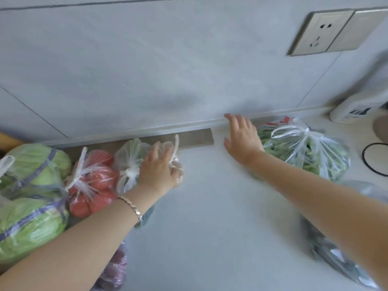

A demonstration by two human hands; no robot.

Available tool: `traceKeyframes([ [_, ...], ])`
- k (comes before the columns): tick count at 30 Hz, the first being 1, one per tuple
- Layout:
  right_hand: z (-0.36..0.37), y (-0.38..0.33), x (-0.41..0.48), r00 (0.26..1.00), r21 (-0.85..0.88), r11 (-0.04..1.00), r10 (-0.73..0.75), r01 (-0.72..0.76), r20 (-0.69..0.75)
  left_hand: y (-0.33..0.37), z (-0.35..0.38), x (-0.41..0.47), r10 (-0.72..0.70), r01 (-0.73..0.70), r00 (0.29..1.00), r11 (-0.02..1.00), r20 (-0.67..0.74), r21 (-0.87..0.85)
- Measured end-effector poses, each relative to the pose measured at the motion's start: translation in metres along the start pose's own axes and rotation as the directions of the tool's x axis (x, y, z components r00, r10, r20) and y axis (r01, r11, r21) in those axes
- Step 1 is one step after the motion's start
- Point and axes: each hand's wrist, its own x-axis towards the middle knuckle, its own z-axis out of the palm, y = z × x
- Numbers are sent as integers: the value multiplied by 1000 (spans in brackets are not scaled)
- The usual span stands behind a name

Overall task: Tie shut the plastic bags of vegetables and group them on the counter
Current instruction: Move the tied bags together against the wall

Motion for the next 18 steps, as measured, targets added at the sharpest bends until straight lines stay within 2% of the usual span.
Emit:
traceKeyframes([
  [2, -21, 63, -1, 984, -278, 947, 176, -162, 25, 14, 10, 6, 114, -121, 990, 990, 87, 78],
  [4, -32, 112, -10, 919, -442, 855, 366, -271, 146, 18, 21, 9, 103, -132, 982, 975, 161, 179],
  [5, -35, 128, -16, 889, -482, 833, 409, -271, 207, 20, 27, 10, 82, -122, 980, 968, 181, 220],
  [8, -25, 142, -24, 853, -466, 847, 424, -256, 304, 15, 37, 9, -3, -59, 972, 964, 234, 259],
  [11, -11, 135, -21, 827, -459, 821, 494, -341, 269, 13, 40, 12, -56, -4, 966, 972, 252, 234],
  [13, -11, 128, -17, 815, -490, 803, 511, -339, 273, 14, 36, 13, -48, -5, 967, 978, 249, 208],
  [16, -26, 120, -3, 870, -500, 835, 408, -232, 278, 10, 30, 13, -2, -45, 968, 982, 249, 182],
  [18, -39, 112, 8, 910, -401, 894, 321, -200, 261, 6, 28, 13, 23, -67, 969, 983, 247, 173],
])
